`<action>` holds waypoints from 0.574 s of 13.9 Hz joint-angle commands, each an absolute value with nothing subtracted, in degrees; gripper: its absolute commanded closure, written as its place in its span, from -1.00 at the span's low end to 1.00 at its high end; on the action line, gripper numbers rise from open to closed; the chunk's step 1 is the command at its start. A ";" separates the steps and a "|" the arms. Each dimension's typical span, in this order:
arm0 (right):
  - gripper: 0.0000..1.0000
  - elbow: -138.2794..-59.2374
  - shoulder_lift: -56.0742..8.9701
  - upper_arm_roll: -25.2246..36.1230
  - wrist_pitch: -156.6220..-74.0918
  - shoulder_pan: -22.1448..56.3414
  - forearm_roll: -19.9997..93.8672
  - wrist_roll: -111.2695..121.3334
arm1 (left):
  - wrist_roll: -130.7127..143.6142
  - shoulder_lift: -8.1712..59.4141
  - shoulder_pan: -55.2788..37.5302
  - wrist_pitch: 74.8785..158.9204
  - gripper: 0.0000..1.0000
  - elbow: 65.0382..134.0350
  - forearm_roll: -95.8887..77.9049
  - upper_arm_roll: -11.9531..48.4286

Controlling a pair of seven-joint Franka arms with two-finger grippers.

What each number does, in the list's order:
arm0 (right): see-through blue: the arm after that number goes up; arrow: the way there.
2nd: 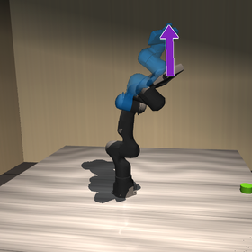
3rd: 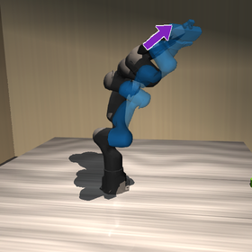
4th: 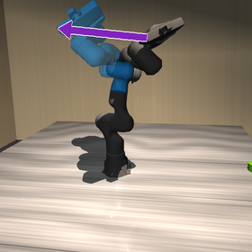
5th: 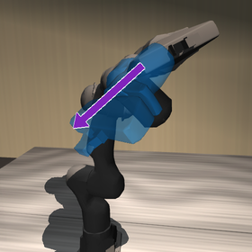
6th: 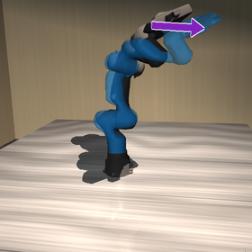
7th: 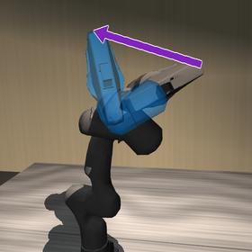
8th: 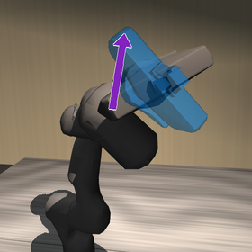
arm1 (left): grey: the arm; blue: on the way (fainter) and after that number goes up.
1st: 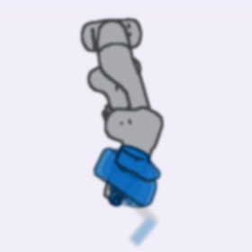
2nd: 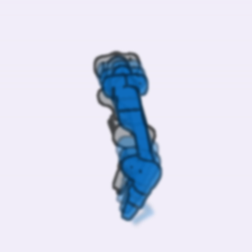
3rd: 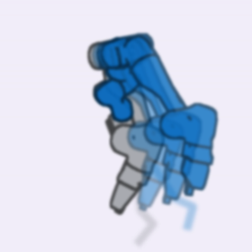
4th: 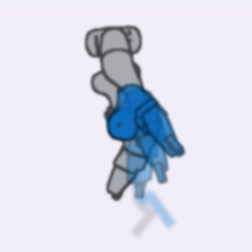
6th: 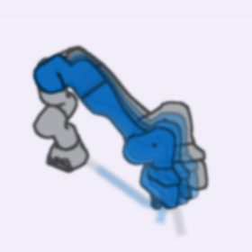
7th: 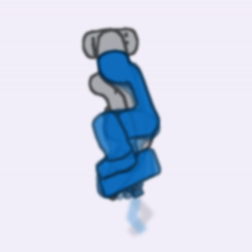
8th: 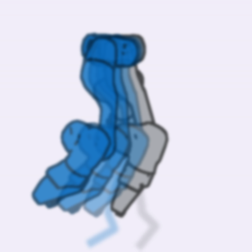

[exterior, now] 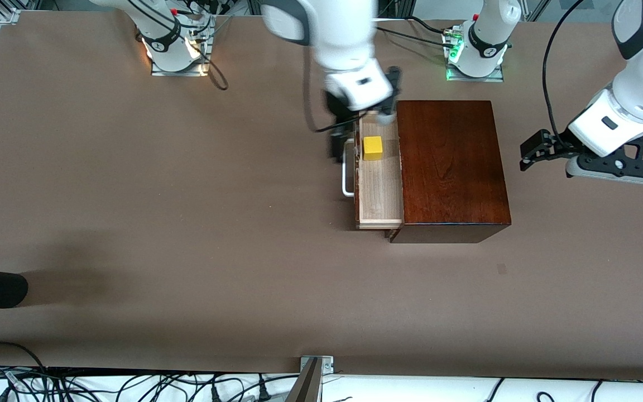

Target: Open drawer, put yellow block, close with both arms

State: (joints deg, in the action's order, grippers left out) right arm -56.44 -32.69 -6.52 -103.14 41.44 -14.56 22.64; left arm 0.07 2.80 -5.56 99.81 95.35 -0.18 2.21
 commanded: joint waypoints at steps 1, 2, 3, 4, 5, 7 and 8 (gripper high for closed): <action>-1.00 -58.62 -28.23 -4.84 -102.05 34.83 -11.88 22.59 | -3.15 3.43 -6.67 98.09 -1.00 92.64 -0.08 3.94; -1.00 -58.80 -26.91 -4.66 -99.78 31.06 -8.21 22.59 | -5.69 3.43 -7.29 98.00 -1.00 92.46 -0.26 5.00; -1.00 -58.89 -25.68 -4.48 -96.54 28.07 -4.26 22.67 | -9.54 3.51 -7.82 97.91 -1.00 92.46 -0.44 6.75; -1.00 -60.19 -23.49 -2.83 -93.72 26.82 -2.13 22.59 | -13.58 3.52 -8.17 97.39 -1.00 92.55 -0.44 8.59; -1.00 -63.25 -20.16 -0.90 -93.26 26.37 -1.41 22.24 | -16.67 4.30 -8.61 96.95 -1.00 92.55 -1.14 11.57; -1.00 -71.67 -13.39 -0.79 -93.51 21.92 -0.45 21.28 | -19.06 6.23 -9.22 96.68 -1.00 92.20 -2.89 15.80; -1.00 -75.55 -10.75 -0.97 -93.78 19.27 0.34 19.62 | -18.64 7.37 -9.92 96.85 -1.00 91.94 -2.99 18.26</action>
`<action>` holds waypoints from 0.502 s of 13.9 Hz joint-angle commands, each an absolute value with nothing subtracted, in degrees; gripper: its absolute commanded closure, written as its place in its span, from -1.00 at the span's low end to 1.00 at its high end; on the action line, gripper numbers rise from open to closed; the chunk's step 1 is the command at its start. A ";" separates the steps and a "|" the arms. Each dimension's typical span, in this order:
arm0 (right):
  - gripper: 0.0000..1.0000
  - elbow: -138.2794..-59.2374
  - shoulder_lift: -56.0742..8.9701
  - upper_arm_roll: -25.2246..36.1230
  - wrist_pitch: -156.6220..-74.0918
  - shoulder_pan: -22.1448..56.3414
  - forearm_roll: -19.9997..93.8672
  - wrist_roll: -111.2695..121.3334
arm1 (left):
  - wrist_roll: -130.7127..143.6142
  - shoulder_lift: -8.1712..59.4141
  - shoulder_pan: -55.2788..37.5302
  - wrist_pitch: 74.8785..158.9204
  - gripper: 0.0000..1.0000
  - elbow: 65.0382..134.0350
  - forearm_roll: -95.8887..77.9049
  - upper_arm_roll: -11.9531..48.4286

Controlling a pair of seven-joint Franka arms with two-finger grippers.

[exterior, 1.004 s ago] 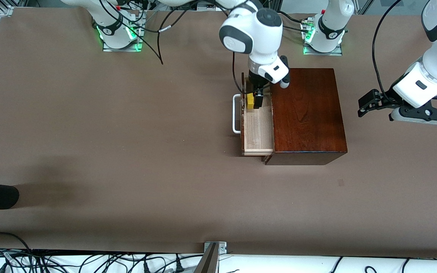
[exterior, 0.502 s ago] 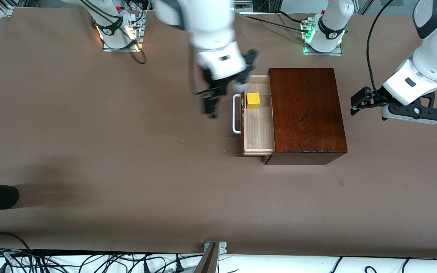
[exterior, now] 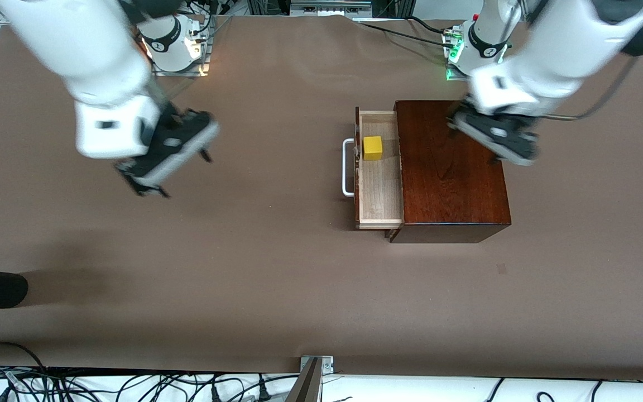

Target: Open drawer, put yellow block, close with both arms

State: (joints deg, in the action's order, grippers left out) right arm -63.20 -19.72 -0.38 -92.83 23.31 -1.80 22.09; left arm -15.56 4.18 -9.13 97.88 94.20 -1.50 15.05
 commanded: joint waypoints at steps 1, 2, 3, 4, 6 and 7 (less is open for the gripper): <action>-1.00 -78.28 -8.72 -0.88 -93.78 17.42 0.61 18.73 | -18.46 8.60 -10.71 96.86 -1.00 91.85 -3.16 20.46; -1.00 -81.09 -6.70 -0.62 -93.69 15.92 0.62 18.55 | -18.46 10.27 -12.03 96.68 -1.00 91.85 -5.43 22.74; -1.00 -84.08 -4.59 0.08 -93.78 15.56 0.53 18.46 | -18.28 12.37 -13.78 97.20 -1.00 91.24 -7.02 25.03; -1.00 -86.98 -2.57 1.92 -93.87 15.56 0.35 18.37 | -17.67 15.96 -16.23 97.21 -1.00 89.40 -6.94 25.66; -1.00 -91.91 0.69 4.47 -94.39 15.56 0.44 16.18 | -18.71 21.25 -18.89 97.12 -1.00 85.97 -5.64 25.75; -1.00 -94.02 2.18 4.66 -95.18 15.56 0.27 16.00 | -22.55 22.75 -20.38 97.55 -1.00 85.52 -3.36 26.01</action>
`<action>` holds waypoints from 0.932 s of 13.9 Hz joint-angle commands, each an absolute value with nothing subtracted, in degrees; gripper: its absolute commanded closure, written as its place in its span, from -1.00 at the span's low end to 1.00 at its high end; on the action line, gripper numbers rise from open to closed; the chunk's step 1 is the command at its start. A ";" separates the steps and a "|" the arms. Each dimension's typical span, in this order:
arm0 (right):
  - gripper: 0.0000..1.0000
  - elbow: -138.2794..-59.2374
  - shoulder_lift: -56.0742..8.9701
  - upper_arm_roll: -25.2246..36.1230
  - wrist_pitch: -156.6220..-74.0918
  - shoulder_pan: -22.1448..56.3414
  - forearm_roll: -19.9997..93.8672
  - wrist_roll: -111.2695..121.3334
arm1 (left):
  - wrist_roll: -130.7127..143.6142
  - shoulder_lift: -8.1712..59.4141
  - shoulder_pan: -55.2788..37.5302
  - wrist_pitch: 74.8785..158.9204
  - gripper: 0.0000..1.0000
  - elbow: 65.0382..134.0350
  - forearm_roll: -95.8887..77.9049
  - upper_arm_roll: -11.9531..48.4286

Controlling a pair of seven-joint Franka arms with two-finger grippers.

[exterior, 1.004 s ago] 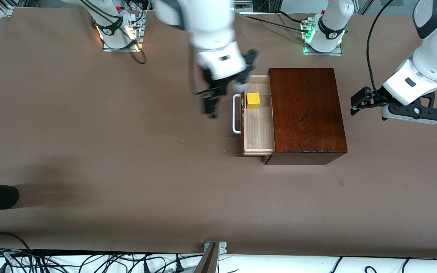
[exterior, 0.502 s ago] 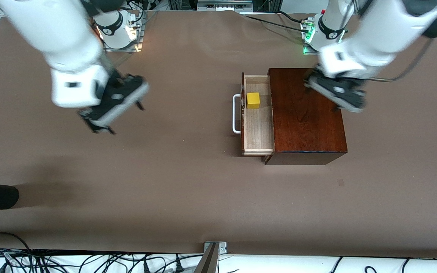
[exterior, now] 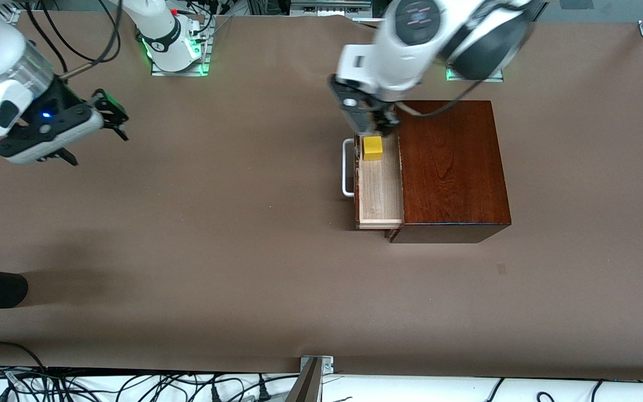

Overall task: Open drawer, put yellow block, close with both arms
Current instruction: 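Push the drawer shut with the left gripper while the right gripper retracts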

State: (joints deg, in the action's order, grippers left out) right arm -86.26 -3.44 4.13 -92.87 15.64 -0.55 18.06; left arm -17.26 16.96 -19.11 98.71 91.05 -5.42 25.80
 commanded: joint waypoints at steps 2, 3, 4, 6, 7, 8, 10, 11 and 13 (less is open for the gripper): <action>-1.00 -97.98 4.47 5.01 -97.20 15.56 0.26 14.95 | -33.17 24.43 -22.49 103.24 -1.00 85.60 0.17 25.93; -1.00 -99.74 5.27 5.27 -98.16 15.64 0.26 13.29 | -37.57 25.48 -22.76 105.45 -1.00 85.95 0.26 25.93; -1.00 -100.36 5.45 5.01 -98.43 15.64 -0.08 11.36 | -41.97 27.05 -22.94 106.51 -1.00 86.04 0.44 25.84; -1.00 -100.11 5.45 4.75 -97.91 15.73 -0.18 8.79 | -49.01 30.48 -22.85 108.45 -1.00 86.04 4.11 25.84; -1.00 -100.11 5.36 4.83 -97.91 15.73 -0.26 8.70 | -50.52 32.33 -22.94 110.20 -1.00 86.04 6.91 25.84; -1.00 -99.76 5.19 4.83 -98.17 15.73 -0.26 8.70 | -50.71 33.91 -22.94 111.78 -1.00 86.13 8.16 25.84; -1.00 -98.27 4.66 4.83 -98.44 15.82 -0.61 8.79 | -50.97 36.38 -23.64 112.94 -1.00 86.31 8.96 25.84; -1.00 -96.96 4.31 4.83 -97.57 15.82 -0.62 9.22 | -51.06 36.39 -23.64 112.94 -1.00 87.44 10.36 25.84; -1.00 -95.02 4.22 5.18 -94.14 15.82 -0.62 9.49 | -50.98 36.21 -22.86 112.24 -1.00 89.37 12.65 25.66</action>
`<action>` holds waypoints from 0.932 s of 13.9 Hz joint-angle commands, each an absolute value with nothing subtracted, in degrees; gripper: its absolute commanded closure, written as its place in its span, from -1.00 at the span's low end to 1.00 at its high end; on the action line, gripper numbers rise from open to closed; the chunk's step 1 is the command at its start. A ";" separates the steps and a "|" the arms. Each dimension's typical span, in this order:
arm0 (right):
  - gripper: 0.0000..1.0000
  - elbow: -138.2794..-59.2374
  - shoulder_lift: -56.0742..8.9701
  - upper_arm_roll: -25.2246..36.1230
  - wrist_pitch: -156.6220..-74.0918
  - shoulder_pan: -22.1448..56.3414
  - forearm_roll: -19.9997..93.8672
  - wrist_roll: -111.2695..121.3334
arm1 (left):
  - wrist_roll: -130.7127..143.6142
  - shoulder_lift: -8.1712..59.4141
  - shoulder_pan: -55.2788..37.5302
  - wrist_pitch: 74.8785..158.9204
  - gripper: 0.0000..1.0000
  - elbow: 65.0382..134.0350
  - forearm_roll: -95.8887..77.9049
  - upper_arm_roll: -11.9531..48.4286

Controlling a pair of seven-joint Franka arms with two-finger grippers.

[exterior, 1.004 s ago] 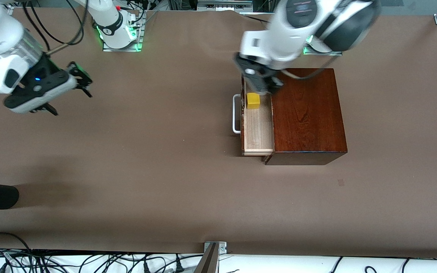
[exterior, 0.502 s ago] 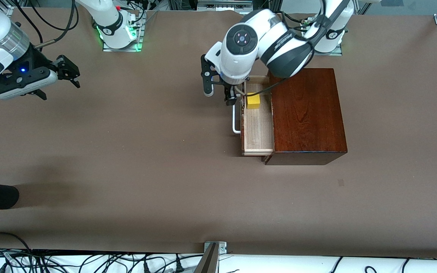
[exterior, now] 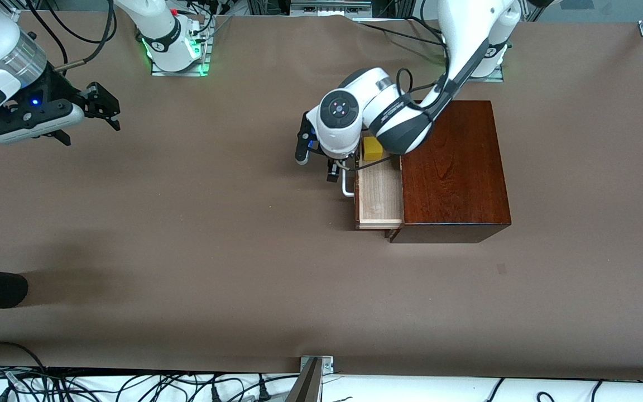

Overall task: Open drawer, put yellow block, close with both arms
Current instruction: 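Push the drawer shut with the left gripper while the right gripper retracts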

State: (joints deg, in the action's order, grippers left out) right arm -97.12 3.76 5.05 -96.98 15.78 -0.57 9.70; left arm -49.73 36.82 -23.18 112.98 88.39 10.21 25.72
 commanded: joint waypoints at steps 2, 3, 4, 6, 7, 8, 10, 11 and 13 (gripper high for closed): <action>-1.00 -94.66 3.78 5.36 -94.31 15.38 -1.23 9.58 | -50.71 35.86 -21.37 110.84 -1.00 90.53 12.92 25.23; -1.00 -94.75 3.26 5.27 -94.22 15.55 -2.19 9.58 | -50.80 35.77 -20.75 109.87 -1.00 90.53 12.92 25.22; -1.00 -94.75 3.25 5.19 -94.04 15.64 -2.72 9.41 | -50.54 35.42 -20.13 108.56 -1.00 90.53 12.92 25.31; -1.00 -94.75 3.25 5.19 -93.96 15.64 -2.81 9.06 | -50.19 34.63 -19.78 104.43 -1.00 90.27 12.92 25.22; -1.00 -94.75 3.16 5.19 -94.04 15.64 -2.81 8.88 | -50.10 34.11 -19.25 102.50 -1.00 90.18 12.92 25.22; -1.00 -94.75 3.16 5.36 -94.13 15.56 -2.81 8.79 | -50.18 33.84 -18.81 100.83 -1.00 90.18 13.01 25.31; -1.00 -94.75 3.16 5.27 -94.22 15.56 -2.81 8.70 | -50.10 33.40 -18.37 98.19 -1.00 90.26 13.01 25.14; -1.00 -94.75 3.16 5.27 -94.04 15.56 -2.73 8.61 | -50.10 33.40 -17.76 97.83 -1.00 90.35 13.01 24.79; -1.00 -94.75 3.16 5.36 -93.96 15.56 -2.55 8.61 | -50.10 33.31 -16.09 96.77 -1.00 90.26 13.01 24.79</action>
